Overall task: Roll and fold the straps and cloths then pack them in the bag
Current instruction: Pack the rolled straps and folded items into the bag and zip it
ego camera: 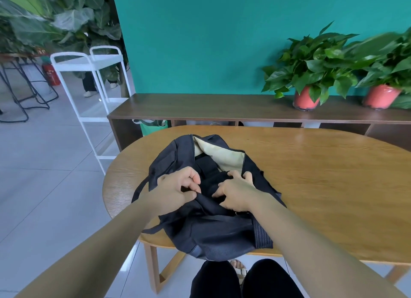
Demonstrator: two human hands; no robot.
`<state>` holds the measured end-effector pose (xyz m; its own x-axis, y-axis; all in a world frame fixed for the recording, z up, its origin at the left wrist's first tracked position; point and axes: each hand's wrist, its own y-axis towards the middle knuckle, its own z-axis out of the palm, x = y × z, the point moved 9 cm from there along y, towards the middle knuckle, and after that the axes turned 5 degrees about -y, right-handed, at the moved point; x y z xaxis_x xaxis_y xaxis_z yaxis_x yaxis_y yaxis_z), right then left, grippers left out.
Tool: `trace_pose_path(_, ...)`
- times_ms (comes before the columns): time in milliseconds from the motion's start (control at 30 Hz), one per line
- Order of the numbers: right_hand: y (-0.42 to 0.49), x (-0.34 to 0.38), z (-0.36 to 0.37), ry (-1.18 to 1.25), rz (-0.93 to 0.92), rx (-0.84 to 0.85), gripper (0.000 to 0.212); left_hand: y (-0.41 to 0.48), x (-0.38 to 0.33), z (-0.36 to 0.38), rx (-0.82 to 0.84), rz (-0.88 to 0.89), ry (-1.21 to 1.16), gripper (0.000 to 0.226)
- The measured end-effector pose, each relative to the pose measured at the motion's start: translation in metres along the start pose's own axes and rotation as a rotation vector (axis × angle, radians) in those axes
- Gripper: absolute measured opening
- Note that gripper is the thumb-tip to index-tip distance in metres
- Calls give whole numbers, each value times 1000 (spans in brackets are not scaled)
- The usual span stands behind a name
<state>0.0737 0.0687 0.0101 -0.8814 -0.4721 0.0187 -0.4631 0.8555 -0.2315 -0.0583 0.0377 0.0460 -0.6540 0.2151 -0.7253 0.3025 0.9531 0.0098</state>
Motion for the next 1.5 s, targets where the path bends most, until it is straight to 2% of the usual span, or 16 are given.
trace_pose_path(100, -12, -4, -17, 150, 1, -139, 31, 6, 0, -7, -36, 19, -51, 20)
trace_pose_path(200, -37, -8, -40, 253, 24, -297, 30, 18, -4, -31, -176, 22, -95, 19)
trace_pose_path(267, -57, -2, -44, 264, 18, -296, 36, 30, -8, -46, -270, 21, -7, 12)
trace_pose_path(333, -73, 7, -32, 195, 20, -195, 50, 43, -11, -53, -285, -27, 173, 18)
trace_pose_path(400, -80, 14, -18, 14, -14, -148, 55, 55, -8, -52, -246, -109, 315, 23)
trace_pose_path(467, -79, 10, -8, -107, -13, -164, 43, 64, -1, -48, -210, -167, 365, 27)
trace_pose_path(533, -77, -1, -6, -146, 31, -197, 31, 72, 5, -46, -196, -199, 385, 28)
trace_pose_path(700, -71, -37, -7, -288, 106, -250, 25, 84, 15, -40, -171, -238, 457, 30)
trace_pose_path(933, -54, -119, -22, -372, 260, -252, 30, 94, 8, -37, -149, -188, 609, 29)
trace_pose_path(1067, -37, -154, -31, -447, 270, -219, 34, 99, -2, -27, -82, -130, 765, 32)
trace_pose_path(1167, -25, -175, -36, -433, 260, -229, 42, 108, -6, -17, -13, -119, 870, 54)
trace_pose_path(1233, -17, -181, -38, -427, 247, -203, 40, 117, -11, -13, -3, -103, 873, 57)
trace_pose_path(1333, -10, -179, -46, -336, 237, -208, 32, 136, -36, -3, -81, 74, 827, 38)
trace_pose_path(1400, -6, -163, -56, -235, 225, -295, 35, 150, -50, 21, -8, 204, 738, 22)
trace_pose_path(1500, 8, -130, -45, -86, 177, -320, 35, 164, -46, 69, 254, 216, 717, 63)
